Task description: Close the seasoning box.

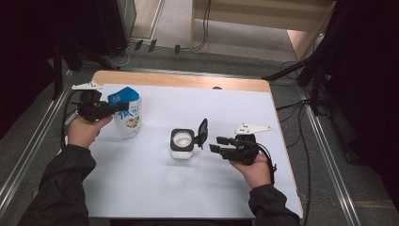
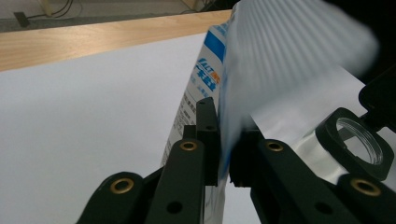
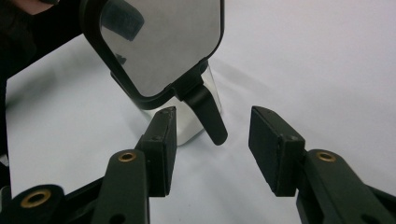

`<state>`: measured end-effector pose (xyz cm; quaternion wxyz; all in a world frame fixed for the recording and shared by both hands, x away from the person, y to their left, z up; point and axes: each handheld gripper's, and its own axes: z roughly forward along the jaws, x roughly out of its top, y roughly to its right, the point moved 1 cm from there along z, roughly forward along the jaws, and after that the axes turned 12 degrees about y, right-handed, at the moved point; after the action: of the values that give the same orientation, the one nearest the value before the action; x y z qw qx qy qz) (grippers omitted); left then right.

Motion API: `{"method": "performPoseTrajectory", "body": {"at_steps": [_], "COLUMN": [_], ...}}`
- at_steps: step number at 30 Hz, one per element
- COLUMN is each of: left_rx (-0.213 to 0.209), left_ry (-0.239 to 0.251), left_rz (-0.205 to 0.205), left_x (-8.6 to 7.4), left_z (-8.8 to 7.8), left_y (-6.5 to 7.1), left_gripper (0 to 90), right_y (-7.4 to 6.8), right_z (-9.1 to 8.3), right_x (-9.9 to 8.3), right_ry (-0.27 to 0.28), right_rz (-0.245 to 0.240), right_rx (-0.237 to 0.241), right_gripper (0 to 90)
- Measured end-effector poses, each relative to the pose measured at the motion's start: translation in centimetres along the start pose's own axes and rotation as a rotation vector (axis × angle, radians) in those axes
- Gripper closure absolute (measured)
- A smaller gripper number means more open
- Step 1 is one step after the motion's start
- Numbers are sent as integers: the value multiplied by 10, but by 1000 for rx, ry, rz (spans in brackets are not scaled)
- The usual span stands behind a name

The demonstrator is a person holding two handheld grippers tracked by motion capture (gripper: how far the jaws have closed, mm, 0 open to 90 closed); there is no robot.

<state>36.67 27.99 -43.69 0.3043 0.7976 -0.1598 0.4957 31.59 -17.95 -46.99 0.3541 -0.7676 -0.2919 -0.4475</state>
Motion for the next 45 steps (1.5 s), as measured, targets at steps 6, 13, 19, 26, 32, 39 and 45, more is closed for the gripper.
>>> {"method": "performPoseTrajectory", "body": {"at_steps": [6, 13, 19, 26, 32, 39, 45], "left_rx": [-5, 5, 11, -2, 10, 23, 38], "left_ry": [-4, -10, -10, -22, -17, -21, -29], "left_rz": [17, 31, 29, 44, 69, 85, 80], "left_x": [-6, -9, -11, -14, -18, -28, -39], "left_z": [-5, -7, -8, -9, -15, -25, -32], "left_y": [2, 5, 6, 7, 8, 12, 13], "left_gripper": [843, 776, 684, 581, 453, 402, 396], "right_y": [1, 2, 4, 0, 0, -5, -5], "right_z": [5, 6, 11, 16, 22, 27, 28], "right_x": [4, 11, 15, 18, 24, 26, 29], "right_ry": [9, 40, 66, 60, 76, 82, 94], "right_rz": [9, 51, 25, -5, -3, -18, -5], "right_rx": [6, 10, -2, 1, 23, 32, 36], "right_gripper": [579, 794, 900, 900, 900, 900, 900]}}
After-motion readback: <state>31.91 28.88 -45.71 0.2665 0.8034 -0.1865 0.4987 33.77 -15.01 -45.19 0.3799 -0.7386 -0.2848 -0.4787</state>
